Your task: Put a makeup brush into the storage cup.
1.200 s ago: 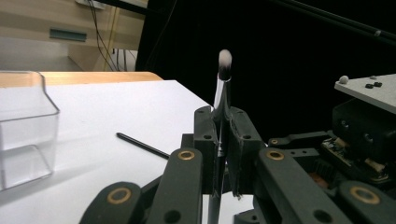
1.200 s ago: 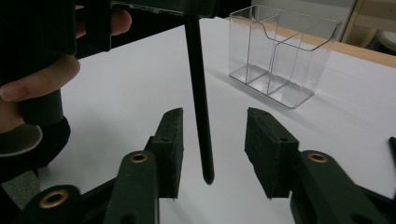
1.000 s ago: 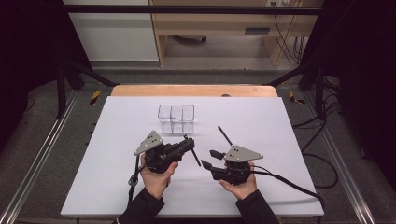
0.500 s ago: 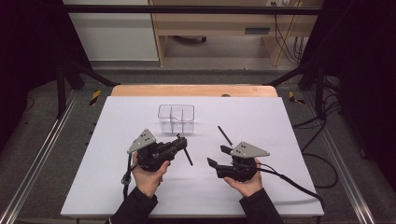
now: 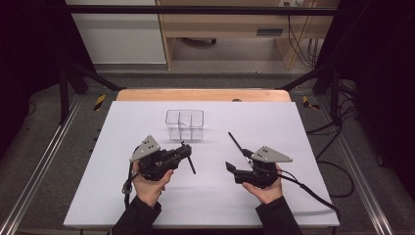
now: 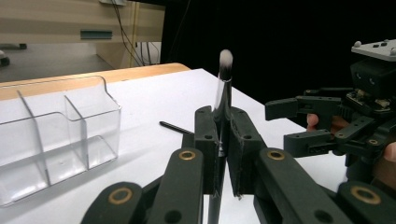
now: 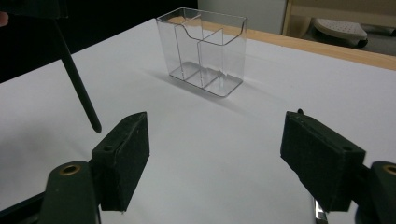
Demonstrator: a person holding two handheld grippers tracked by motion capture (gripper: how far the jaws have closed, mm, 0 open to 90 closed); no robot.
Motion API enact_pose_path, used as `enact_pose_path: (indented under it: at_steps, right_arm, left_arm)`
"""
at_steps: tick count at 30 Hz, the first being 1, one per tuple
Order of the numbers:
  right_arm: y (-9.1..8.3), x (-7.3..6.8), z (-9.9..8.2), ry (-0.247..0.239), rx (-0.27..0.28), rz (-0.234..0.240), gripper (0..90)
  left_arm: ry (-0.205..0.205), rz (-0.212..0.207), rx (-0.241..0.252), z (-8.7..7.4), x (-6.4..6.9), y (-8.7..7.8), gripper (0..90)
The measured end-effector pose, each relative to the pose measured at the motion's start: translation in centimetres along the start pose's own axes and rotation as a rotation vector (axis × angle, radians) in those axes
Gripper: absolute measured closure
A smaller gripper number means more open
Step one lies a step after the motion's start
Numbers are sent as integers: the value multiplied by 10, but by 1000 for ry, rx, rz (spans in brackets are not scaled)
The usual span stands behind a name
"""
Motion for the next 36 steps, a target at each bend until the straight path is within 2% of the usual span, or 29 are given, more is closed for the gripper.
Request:
enact_pose_path:
  at_steps: [9,19,36]
  right_arm:
    - [-4,13,-3,27,-26,-38,143]
    - [-6,22,-6,41,-44,-76,98]
    - [-7,31,-12,37,-81,-100,72]
  left_arm:
    - [3,43,-18,2,-13,-7,831]
    - [-15,62,-23,9,-26,-13,831]
    - [15,76,-27,29,-29,-7,831]
Point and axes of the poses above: each handheld gripper's, and its own axes: y roughly forward along the jaws, z roughly out of its top, x roughly to its right, the point moved 3 cm from there along y, roughly forward along the jaws, and after that the axes turned 6 degrees about y, right-handed, at the moved point
